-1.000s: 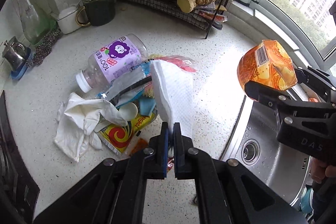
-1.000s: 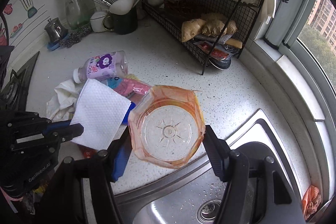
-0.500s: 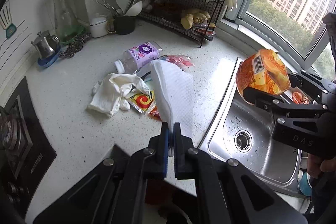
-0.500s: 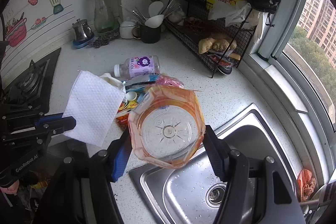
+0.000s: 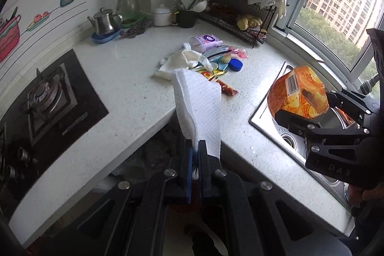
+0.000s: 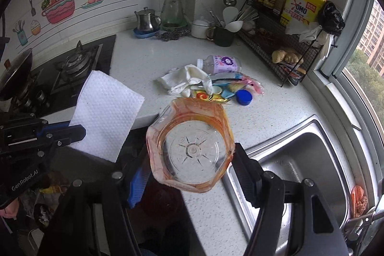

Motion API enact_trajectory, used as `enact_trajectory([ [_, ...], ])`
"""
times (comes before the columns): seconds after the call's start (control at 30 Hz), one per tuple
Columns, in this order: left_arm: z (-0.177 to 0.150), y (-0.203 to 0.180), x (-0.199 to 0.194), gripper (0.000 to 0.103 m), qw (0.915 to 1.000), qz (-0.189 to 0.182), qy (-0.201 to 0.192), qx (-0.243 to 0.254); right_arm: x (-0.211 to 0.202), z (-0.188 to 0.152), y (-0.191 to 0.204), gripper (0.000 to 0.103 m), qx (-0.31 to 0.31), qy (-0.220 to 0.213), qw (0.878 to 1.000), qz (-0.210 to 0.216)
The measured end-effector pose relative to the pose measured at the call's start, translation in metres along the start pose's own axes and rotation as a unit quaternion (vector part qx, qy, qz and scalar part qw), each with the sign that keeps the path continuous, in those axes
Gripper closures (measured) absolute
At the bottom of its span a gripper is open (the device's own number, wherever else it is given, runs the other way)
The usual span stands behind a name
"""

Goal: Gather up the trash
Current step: 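Carry the wipe and orange cup down to the red bucket, releasing the wipe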

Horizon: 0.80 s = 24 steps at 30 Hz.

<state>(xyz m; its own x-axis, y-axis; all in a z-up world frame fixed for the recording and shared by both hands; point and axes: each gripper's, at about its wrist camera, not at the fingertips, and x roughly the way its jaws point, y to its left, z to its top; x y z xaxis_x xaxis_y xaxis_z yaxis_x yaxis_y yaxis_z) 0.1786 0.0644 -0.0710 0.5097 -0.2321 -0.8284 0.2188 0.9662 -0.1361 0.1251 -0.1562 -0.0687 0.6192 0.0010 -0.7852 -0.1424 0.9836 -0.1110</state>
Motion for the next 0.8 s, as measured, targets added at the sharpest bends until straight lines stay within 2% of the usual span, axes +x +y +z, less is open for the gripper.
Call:
enact_trajectory([
  [0.3,-0.078,0.037,0.016,0.1,0.9974,0.013,0.057,-0.042,0.036,-0.045,0.055,0.04,-0.015,0.056,0.997,0.044],
  [0.53,-0.139,0.061,0.065,0.1,0.9899,0.018,0.121,-0.072,0.088,-0.088,0.086,0.04,-0.022,0.112,0.991,0.068],
  [0.8,-0.189,0.082,0.136,0.1,0.9814,0.026,0.172,-0.081,0.149,-0.132,0.115,0.04,-0.027,0.144,0.986,0.085],
])
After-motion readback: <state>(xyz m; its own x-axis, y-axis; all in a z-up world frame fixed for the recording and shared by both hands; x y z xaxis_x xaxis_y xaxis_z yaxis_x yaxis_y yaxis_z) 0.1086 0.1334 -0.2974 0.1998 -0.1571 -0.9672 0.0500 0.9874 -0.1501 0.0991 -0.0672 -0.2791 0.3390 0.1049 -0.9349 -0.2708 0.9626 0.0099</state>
